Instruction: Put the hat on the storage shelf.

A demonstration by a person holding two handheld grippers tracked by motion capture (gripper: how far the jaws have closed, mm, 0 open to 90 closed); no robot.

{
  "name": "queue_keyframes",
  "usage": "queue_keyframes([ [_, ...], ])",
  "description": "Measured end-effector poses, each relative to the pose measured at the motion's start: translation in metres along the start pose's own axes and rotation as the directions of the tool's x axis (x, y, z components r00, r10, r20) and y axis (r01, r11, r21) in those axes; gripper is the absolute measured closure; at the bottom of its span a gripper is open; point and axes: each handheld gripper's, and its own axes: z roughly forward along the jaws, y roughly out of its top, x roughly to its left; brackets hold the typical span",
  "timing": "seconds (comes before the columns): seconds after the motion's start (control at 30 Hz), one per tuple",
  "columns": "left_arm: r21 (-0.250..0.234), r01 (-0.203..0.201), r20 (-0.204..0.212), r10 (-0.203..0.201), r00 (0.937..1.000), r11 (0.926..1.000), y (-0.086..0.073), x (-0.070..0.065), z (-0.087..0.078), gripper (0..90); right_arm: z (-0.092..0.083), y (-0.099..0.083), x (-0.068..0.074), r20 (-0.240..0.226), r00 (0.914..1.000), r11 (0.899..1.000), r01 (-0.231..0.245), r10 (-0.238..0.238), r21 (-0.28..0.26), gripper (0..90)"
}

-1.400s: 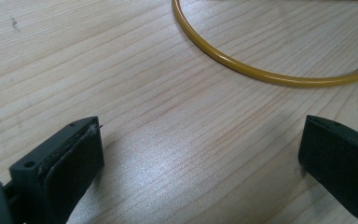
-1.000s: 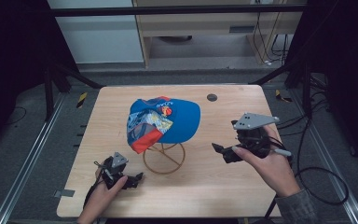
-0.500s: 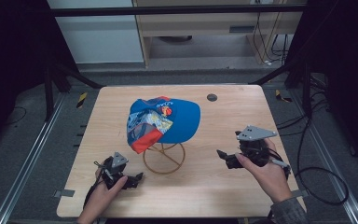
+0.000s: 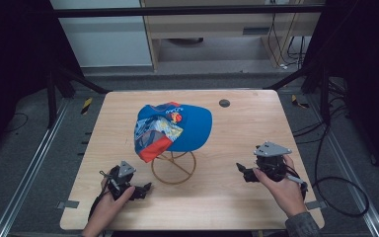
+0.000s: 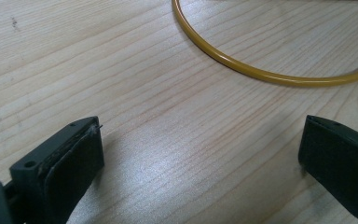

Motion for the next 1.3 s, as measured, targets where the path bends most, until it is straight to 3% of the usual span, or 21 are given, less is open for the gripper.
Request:
queue_keyframes([
  [0.23,0.0,0.0,0.0,0.0,1.0,1.0,0.0,0.0,0.0,0.0,0.009,-0.011,0.002,0.005,0.9999,1.0,-0.011,0.011,0.007,10.6],
  [0.7,0.0,0.0,0.0,0.0,1.0,1.0,0.0,0.0,0.0,0.0,0.036,-0.043,0.01,-0.044,0.9936,0.993,-0.101,0.104,0.064,9.6],
  [1.07,0.0,0.0,0.0,0.0,1.0,1.0,0.0,0.0,0.0,0.0,0.057,-0.064,0.01,0.013,0.9881,0.977,-0.153,0.153,0.148,7.5],
  [1.3,0.0,0.0,0.001,0.0,1.0,1.0,0.0,0.0,0.0,0.0,0.057,-0.066,0.009,0.015,0.9864,0.976,-0.164,0.163,0.141,6.5],
])
